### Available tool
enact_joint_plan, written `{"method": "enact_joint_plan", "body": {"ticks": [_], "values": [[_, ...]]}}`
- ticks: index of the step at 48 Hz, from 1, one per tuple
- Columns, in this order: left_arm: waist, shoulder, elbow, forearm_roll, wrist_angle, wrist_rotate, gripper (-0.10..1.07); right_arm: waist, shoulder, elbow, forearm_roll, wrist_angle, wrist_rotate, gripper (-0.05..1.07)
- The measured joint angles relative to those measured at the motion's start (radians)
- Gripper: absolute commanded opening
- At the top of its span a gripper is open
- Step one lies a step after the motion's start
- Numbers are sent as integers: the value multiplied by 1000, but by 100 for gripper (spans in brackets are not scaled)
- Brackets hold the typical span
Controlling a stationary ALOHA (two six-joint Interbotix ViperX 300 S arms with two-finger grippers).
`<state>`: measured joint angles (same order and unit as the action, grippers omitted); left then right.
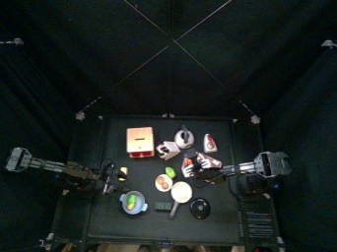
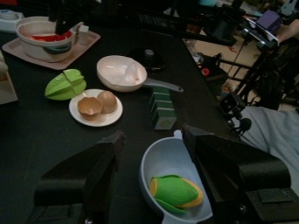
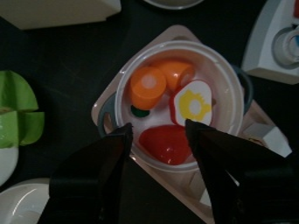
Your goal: Grab apple half
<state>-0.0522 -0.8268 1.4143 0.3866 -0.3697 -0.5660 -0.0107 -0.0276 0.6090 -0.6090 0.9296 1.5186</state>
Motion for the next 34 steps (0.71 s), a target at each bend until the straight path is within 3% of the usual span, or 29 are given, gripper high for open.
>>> {"method": "enact_joint_plan", "body": {"ticks": [34], "values": [[6, 0, 8, 0, 0, 2, 91, -115, 69, 64, 12, -86, -2, 86]]}}
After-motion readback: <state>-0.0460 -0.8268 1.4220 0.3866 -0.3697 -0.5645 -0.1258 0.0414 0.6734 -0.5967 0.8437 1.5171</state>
